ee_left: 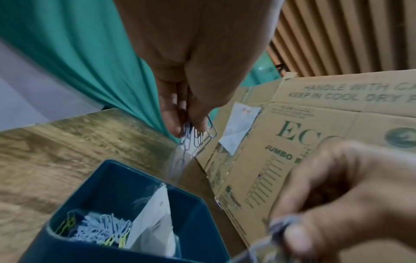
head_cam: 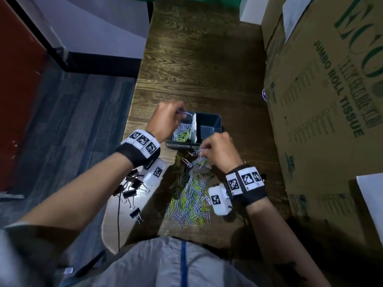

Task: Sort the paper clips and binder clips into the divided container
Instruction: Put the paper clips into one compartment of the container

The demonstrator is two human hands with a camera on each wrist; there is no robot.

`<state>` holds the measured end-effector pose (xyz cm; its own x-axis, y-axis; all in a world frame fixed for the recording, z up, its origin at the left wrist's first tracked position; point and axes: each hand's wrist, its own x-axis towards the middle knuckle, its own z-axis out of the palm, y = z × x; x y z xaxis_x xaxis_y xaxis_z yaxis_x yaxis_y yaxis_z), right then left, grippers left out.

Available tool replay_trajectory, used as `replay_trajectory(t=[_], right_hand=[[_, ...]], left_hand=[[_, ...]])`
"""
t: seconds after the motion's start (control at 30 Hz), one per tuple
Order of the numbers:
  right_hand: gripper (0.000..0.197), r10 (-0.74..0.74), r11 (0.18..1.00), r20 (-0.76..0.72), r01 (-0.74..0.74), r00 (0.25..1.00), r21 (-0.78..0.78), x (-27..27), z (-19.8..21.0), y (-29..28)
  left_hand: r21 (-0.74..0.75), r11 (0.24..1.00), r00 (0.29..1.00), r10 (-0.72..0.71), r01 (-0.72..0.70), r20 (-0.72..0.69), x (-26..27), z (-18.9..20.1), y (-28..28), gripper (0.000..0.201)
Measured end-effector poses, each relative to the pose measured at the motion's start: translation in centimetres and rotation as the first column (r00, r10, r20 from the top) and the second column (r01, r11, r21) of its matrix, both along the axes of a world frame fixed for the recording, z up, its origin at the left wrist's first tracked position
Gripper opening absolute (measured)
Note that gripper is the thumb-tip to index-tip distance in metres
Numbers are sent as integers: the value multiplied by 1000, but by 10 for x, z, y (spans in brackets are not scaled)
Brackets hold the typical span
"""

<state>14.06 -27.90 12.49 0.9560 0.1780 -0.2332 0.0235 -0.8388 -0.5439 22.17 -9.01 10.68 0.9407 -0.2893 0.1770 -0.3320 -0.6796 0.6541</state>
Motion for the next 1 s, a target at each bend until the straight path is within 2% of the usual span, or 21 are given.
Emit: replay_trajectory(t=[0.1, 0.17, 0.27, 0.33, 0.4, 0.47, 0.57, 0.67, 0.73, 0.83, 0.9, 1.0], right_hand=[[6, -2, 1000, 108, 3, 994, -14, 22, 28, 3], [8, -12, 1000, 152, 11, 988, 8, 36, 41, 7], [9, -18, 1000, 210, 15, 977, 16, 57, 53, 14], [10, -36, 999, 245, 29, 969, 31, 72, 55, 19], [9, -55, 998, 251, 48, 966, 36, 85, 49, 25], [9, -56, 998, 236, 51, 970, 27, 95, 41, 33], [13, -33, 999, 180, 33, 983, 2, 98, 24, 40], [19, -67, 998, 140, 69, 988, -12, 86, 6, 35], [14, -103, 994, 134, 107, 986, -19, 70, -6, 26], [7, -145, 989, 84, 147, 986, -16, 37, -36, 11], [7, -158, 987, 1, 158, 987, -13, 11, -63, 6], [11, -125, 986, -139, 107, 982, -130, -29, -101, 0]], left_hand=[[7, 1000, 997, 11, -11, -71, 11, -17, -3, 9], [40, 999, 989, 29, -24, -148, 5, -33, -1, 21], [116, 983, 973, 158, -140, -167, -23, -59, 7, 33], [208, 963, 971, 200, -170, -131, -48, -79, 12, 28], [275, 952, 971, 179, -131, -158, -70, -99, 13, 17], [339, 940, 945, 150, -45, -292, -84, -116, 8, 24], [405, 905, 855, 107, 127, -508, -96, -132, -7, 59], [427, 878, 843, 54, 215, -536, -97, -144, -21, 76], [437, 861, 832, 30, 260, -554, -96, -150, -27, 84], [458, 826, 808, 5, 329, -589, -95, -155, -38, 84], [476, 812, 822, -8, 337, -569, -92, -158, -45, 81], [535, 757, 860, -67, 374, -507, -92, -164, -51, 73]])
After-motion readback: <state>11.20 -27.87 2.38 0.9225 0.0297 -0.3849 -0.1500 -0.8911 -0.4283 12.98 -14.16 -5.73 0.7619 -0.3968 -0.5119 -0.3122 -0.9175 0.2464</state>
